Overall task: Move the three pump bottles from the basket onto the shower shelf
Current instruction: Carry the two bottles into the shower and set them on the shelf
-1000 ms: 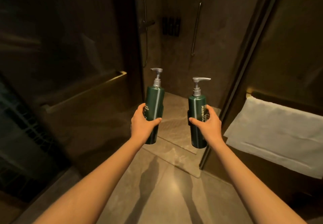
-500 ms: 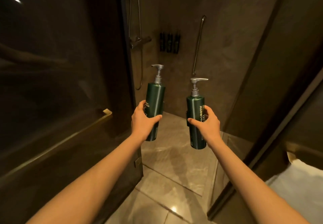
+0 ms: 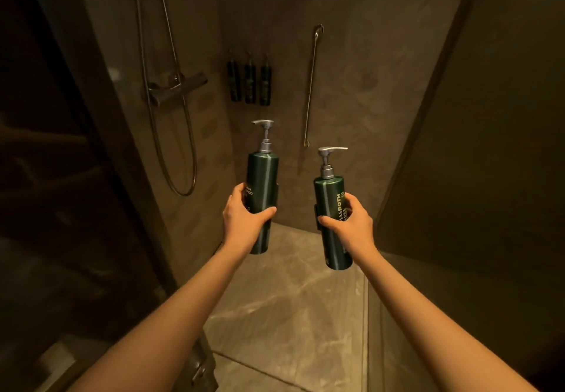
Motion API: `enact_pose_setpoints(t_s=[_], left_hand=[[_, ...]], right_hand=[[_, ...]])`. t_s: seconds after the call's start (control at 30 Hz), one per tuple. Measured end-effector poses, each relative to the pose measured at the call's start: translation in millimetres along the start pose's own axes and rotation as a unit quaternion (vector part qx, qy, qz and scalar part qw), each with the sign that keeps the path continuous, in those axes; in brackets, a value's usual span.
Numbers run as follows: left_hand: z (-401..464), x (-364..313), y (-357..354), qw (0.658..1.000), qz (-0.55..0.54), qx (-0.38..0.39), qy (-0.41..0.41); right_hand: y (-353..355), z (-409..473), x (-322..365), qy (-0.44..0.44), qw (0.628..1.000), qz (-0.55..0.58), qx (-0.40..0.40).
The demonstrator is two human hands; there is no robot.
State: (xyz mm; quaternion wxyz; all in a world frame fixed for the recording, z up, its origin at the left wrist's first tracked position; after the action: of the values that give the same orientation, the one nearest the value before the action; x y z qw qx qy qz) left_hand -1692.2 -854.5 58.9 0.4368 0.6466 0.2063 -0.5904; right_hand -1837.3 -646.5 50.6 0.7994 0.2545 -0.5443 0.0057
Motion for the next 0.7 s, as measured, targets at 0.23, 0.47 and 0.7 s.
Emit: enact_pose_setpoints(t_s=[0.23,0.47,0.7], left_hand=[[138.7,-23.5,-41.9,1.0,0.001,-0.022,0.012],[247.5,-39.5,-41.2,0.995,-0.028,-0.088,0.025],[371.1,-46.8,-12.1,0.988,-0.024,-0.153,-0.003]], right_hand=[[-31.7,160.9,-4.2,0.012,1.0,0.017,0.021],[-94.0,297.6,24.0,0.057,0.996,0.037,0.06],[-179.0,405.8,44.3,0.109,0.987,0.084,0.083]])
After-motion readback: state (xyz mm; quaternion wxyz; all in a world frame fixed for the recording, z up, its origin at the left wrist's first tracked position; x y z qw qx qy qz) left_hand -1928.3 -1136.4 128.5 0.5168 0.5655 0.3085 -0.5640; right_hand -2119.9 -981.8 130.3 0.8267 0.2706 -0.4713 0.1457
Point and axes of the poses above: each hand's wrist, its own z-axis towards the middle knuckle, its own y-axis out of the back of the hand, x = y × z, the point moved 7 cm from there along z, towards the middle knuckle, and after that the axes turned 6 degrees about y, right-handed, at the moved point
